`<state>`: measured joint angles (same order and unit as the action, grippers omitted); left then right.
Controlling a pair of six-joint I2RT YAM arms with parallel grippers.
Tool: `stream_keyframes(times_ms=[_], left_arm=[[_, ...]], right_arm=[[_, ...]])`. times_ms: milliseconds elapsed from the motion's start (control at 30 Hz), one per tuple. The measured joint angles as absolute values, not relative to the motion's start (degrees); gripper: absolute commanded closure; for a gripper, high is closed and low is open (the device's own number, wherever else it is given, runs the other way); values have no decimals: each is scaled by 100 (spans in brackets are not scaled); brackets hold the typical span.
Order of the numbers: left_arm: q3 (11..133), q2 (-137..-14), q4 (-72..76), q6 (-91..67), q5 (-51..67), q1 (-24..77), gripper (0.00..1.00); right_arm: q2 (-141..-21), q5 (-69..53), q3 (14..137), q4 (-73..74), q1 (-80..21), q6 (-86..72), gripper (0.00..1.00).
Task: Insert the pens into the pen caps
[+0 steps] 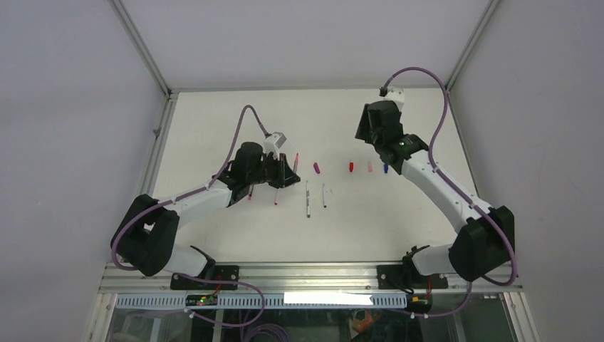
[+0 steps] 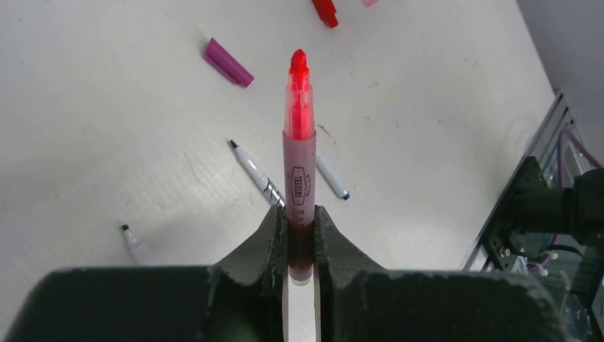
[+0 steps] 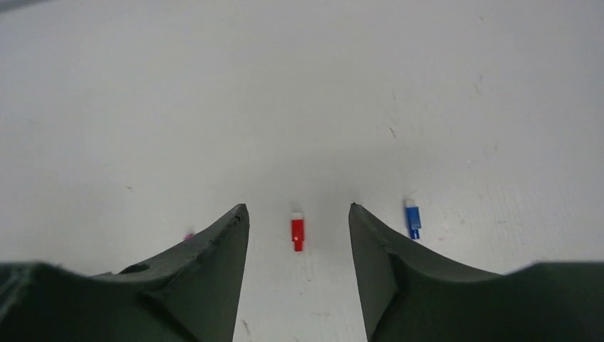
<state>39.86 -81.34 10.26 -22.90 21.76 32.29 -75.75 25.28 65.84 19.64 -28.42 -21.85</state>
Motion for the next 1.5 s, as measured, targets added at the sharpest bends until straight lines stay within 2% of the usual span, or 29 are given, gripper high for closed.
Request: stream_keyframes(times_ms=[300, 733, 1133, 1300, 1500], left_arm=[[3986, -7546, 185, -1671, 1887, 3234, 100], [3850, -7284, -71, -1522, 1787, 3234, 100], [3850, -7284, -91, -1472, 1789, 3234, 100], [3850, -7286, -91, -1450, 1789, 3234, 100], [3850, -7312, -95, -1439, 1789, 3234, 100]], right_arm=[[-9373, 2147, 6847, 2908, -2060, -2069, 60], [-10444, 2047, 7177, 3000, -1990, -1955, 61], [-10809, 1876, 7177, 2906, -1876, -1959, 63], [-10851, 1782, 7140, 2803, -1859, -1999, 72], [-10849, 1678, 7041, 2563, -1857, -2102, 92]])
